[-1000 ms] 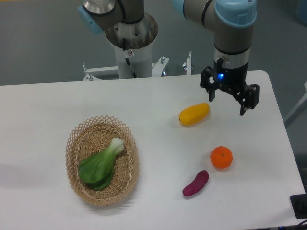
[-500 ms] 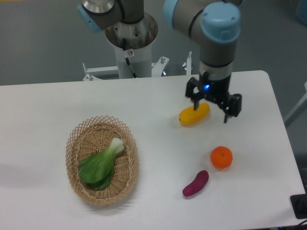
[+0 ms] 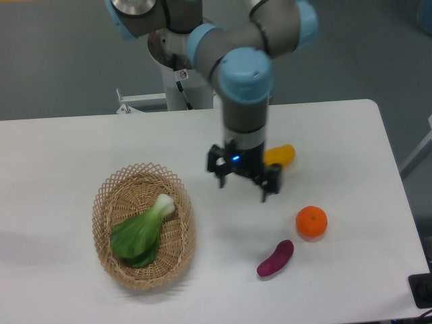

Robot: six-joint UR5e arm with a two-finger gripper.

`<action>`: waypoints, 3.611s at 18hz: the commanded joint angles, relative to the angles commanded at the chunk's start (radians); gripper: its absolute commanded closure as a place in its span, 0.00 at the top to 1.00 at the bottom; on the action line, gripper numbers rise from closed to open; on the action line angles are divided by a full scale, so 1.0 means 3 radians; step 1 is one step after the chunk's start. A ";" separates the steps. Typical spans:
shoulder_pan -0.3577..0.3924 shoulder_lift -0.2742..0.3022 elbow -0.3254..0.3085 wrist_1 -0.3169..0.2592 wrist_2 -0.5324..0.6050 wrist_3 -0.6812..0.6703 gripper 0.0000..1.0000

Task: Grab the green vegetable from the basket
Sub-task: 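Move the open gripper over the wicker basket above the bok choy, then lower the gripper onto the bok choy stem and close it, then lift the bok choy out of the basket and carry it beside the orange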

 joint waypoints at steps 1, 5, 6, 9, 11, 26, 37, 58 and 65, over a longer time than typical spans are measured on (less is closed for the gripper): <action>-0.0067 -0.0005 -0.0066 0.0005 0.0005 0.0000 1.00; -0.0266 -0.0036 -0.0149 0.0005 -0.0005 0.0036 1.00; -0.0312 -0.0061 -0.0154 0.0005 -0.0005 0.0041 1.00; -0.0481 -0.0214 -0.0184 0.0005 0.0005 0.0036 1.00; -0.0512 -0.0230 -0.0256 0.0010 0.0000 0.0031 1.00; -0.0599 -0.0470 -0.0323 0.0291 0.0026 -0.0117 1.00; -0.0594 -0.0435 -0.0272 0.0373 0.0046 -0.0128 0.37; 0.0550 -0.0118 0.0495 0.0052 -0.0148 0.0572 0.33; 0.1113 -0.0169 0.0654 -0.0015 -0.0199 0.1318 0.33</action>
